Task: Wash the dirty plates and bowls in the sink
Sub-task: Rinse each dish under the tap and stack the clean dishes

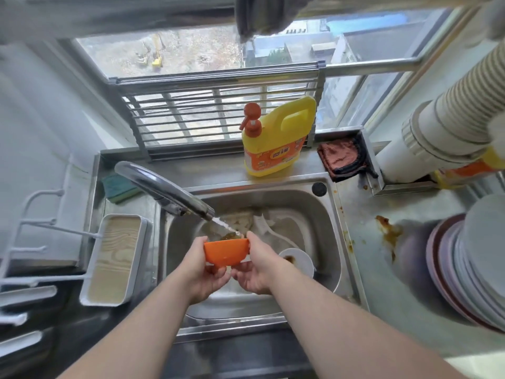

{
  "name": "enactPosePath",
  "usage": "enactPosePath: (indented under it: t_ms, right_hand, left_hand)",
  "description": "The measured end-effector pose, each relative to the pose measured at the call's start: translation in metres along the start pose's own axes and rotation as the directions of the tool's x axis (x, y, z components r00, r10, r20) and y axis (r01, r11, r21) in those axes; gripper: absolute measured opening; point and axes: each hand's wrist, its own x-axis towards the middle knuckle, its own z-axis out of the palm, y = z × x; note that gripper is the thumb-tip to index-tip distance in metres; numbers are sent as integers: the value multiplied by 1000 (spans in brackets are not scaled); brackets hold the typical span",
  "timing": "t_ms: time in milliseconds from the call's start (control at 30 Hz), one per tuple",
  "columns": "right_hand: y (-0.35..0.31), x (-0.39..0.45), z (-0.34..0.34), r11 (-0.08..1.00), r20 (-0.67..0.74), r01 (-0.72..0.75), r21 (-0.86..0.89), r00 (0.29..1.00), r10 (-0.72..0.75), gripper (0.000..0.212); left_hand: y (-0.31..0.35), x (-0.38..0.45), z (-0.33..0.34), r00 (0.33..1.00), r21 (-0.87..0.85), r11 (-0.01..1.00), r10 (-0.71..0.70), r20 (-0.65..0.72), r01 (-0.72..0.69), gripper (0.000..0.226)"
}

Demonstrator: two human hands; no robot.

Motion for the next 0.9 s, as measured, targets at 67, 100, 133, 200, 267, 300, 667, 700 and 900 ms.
enactPosePath:
  t_ms: [67, 100, 133, 200, 267, 300, 667, 700, 900]
  right_hand:
    - [-6, -8, 6, 991, -96, 81, -106, 991, -91, 61]
    - [-9, -9, 8, 960, -141, 158, -229, 971, -193, 57]
    - [-11, -10, 10, 892, -154, 248, -377, 933, -324, 52]
    - [-15, -21, 13, 698, -127, 345, -628, 839, -529, 42]
    - [-17, -38, 13, 562, -89, 360, -745, 781, -618, 41]
    - [-18, -45, 10, 508, -59, 365, -780, 765, -641, 41]
    - [-8, -29, 10, 812, -100, 497, -306, 831, -547, 42]
    - [-8, -24, 15, 839, -109, 486, -244, 846, -522, 37]
    - [-6, -14, 42, 852, -36, 487, -190, 864, -502, 29]
  left_hand:
    - [-3, 1, -3, 991, -65, 993, -92, 95, 98, 45]
    - [-6, 2, -3, 984, -73, 990, -112, 138, 123, 43]
    - [-10, 3, -2, 978, -84, 987, -118, 173, 134, 45]
    - [-16, 1, 6, 970, -140, 980, -109, 218, 141, 47]
    - [-18, -4, 15, 960, -214, 966, -84, 268, 144, 50]
    - [-17, -5, 18, 952, -242, 960, -67, 298, 143, 51]
    - [25, -39, 14, 870, -52, 922, 379, 314, -383, 31]
    - [27, -43, 9, 852, -16, 897, 426, 306, -443, 41]
    - [30, -43, -18, 674, 279, 613, 682, 285, -739, 67]
